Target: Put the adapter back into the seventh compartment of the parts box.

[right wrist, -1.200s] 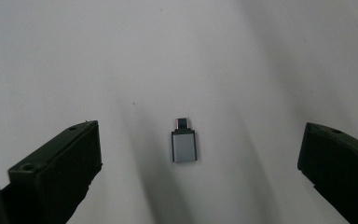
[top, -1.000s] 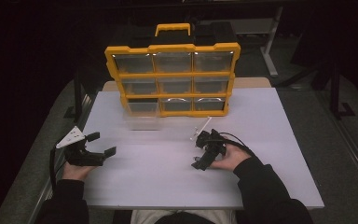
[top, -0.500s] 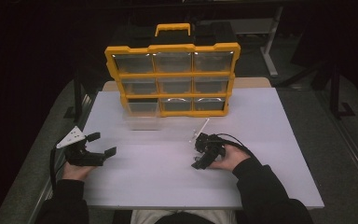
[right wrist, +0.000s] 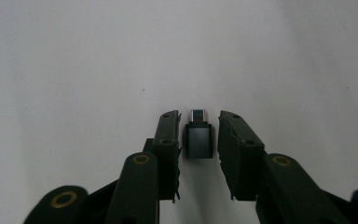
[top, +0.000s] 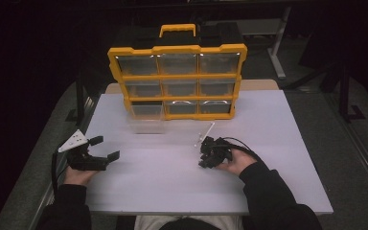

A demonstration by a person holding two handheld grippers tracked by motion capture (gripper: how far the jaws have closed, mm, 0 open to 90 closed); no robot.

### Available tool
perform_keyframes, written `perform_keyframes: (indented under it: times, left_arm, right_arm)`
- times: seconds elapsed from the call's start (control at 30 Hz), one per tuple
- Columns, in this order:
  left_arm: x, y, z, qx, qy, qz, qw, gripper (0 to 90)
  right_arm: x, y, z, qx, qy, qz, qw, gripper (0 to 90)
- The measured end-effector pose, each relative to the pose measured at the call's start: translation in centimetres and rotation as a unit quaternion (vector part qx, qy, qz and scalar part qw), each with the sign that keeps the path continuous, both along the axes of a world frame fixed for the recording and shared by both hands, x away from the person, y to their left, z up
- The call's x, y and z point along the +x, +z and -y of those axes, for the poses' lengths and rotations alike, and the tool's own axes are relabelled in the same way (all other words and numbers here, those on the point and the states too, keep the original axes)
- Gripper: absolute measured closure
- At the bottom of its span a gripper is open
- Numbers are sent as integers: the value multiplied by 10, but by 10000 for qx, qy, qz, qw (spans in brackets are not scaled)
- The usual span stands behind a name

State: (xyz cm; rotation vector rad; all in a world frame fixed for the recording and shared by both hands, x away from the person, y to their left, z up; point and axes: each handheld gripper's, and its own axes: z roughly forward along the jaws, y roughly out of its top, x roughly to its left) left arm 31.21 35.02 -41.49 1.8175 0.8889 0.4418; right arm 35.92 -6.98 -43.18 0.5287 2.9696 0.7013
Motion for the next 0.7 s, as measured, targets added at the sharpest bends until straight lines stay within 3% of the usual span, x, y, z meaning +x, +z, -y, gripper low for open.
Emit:
perform_keyframes:
  times: [0.2,0.7]
  left_arm:
    - [0,0,0,9,1,-9,10000,0]
    - [0,0,0,13,6,-12,10000,0]
  right_arm:
    - [1,-1,1,9,-2,0,10000,746]
    - [3,12,13,160,-105,60,9998,750]
